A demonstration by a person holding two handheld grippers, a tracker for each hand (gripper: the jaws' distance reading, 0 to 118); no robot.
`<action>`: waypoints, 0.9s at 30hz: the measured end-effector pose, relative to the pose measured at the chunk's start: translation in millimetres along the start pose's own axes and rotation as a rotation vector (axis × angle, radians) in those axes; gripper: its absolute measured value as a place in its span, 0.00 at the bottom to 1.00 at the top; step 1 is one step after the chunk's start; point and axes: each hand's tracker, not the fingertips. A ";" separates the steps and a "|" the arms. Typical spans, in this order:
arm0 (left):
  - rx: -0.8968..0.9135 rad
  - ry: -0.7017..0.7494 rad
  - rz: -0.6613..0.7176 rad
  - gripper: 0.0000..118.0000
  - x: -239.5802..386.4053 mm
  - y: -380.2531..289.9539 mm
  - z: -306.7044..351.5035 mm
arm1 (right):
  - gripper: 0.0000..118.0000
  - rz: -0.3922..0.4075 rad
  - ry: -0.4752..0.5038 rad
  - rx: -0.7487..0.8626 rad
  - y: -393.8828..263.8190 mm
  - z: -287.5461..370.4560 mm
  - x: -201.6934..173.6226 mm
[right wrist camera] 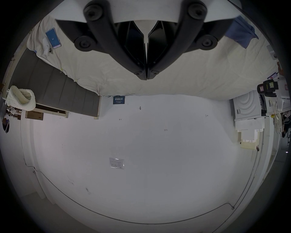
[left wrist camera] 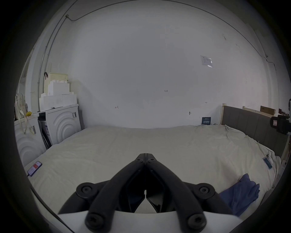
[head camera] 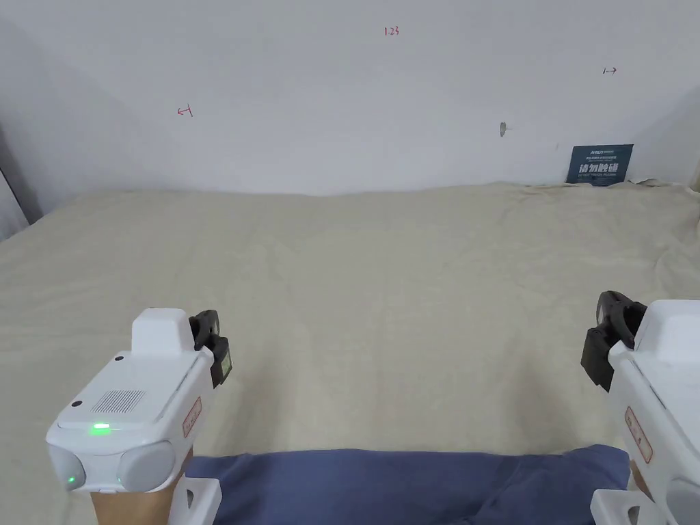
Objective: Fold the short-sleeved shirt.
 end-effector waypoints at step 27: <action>-0.853 -0.292 0.505 0.67 -170.7 -119.1 -64.3 | 0.00 0.033 -0.001 -0.125 -22.7 -15.4 -1.6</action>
